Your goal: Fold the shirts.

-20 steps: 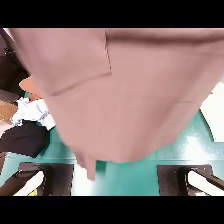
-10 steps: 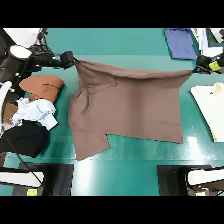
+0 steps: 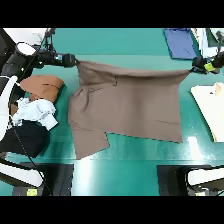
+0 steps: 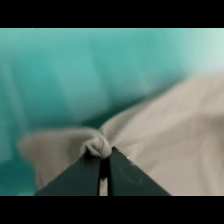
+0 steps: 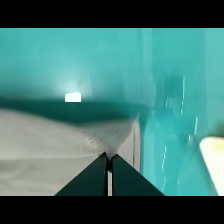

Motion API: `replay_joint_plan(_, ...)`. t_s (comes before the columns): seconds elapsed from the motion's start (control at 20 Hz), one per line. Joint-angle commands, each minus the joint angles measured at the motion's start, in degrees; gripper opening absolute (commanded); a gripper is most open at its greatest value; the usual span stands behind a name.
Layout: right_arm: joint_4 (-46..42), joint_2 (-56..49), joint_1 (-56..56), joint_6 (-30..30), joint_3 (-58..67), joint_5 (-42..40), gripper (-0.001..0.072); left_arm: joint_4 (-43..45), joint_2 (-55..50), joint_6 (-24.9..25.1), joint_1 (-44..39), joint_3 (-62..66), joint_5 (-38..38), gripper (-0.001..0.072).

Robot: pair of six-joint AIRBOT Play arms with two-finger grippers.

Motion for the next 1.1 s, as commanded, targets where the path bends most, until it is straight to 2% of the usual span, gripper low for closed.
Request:
replay_joint_plan(0.0,-0.07,3.28,1.01,-1.09,-8.04,0.81,0.0014,10.93,-0.31,-0.37,0.46,-2.08,-10.93,0.0027)
replay_joint_plan(0.3,0.22,9.03,4.17,-1.05,-26.23,-7.65,0.0016,11.76,-0.39,-0.87,0.46,-10.43,-4.17,0.0029)
replay_joint_plan(0.35,0.22,9.03,4.68,-0.92,-27.63,-8.28,0.0017,12.11,-0.37,-2.4,0.48,-10.38,-4.22,0.003)
replay_joint_plan(0.4,0.42,9.03,4.66,-0.66,-28.52,-8.61,0.0021,12.15,-0.37,-4.2,0.48,-10.36,-4.39,0.0068)
replay_joint_plan(0.45,0.9,9.03,4.66,-0.66,-28.81,-8.26,0.0053,12.2,-0.37,-5.51,0.48,-10.34,-5.22,0.0396)
replay_joint_plan(0.5,1.22,9.07,4.52,-0.68,-28.72,-7.34,0.0255,12.46,-0.28,-6.34,0.48,-10.34,-6.19,0.0638)
replay_joint_plan(0.55,1.86,9.35,3.89,-0.7,-28.22,-5.07,0.0372,12.83,0.07,-7.17,0.94,-10.34,-8.2,0.0608)
replay_joint_plan(0.65,1.97,11.47,2.12,-1.09,-27.34,0.59,0.0371,12.98,1.81,-7.96,3.39,-10.25,-13.9,0.0606)
replay_joint_plan(0.8,2.14,19.02,-1.42,-2.27,-30.64,3.78,0.0369,12.94,7.87,-7.91,8.31,-13.49,-21.03,0.0606)
replay_joint_plan(1.05,2.21,29.97,-5.07,-3.91,-40.41,5.14,0.0365,12.5,23.5,-7.91,10.64,-36.96,-20.63,0.0606)
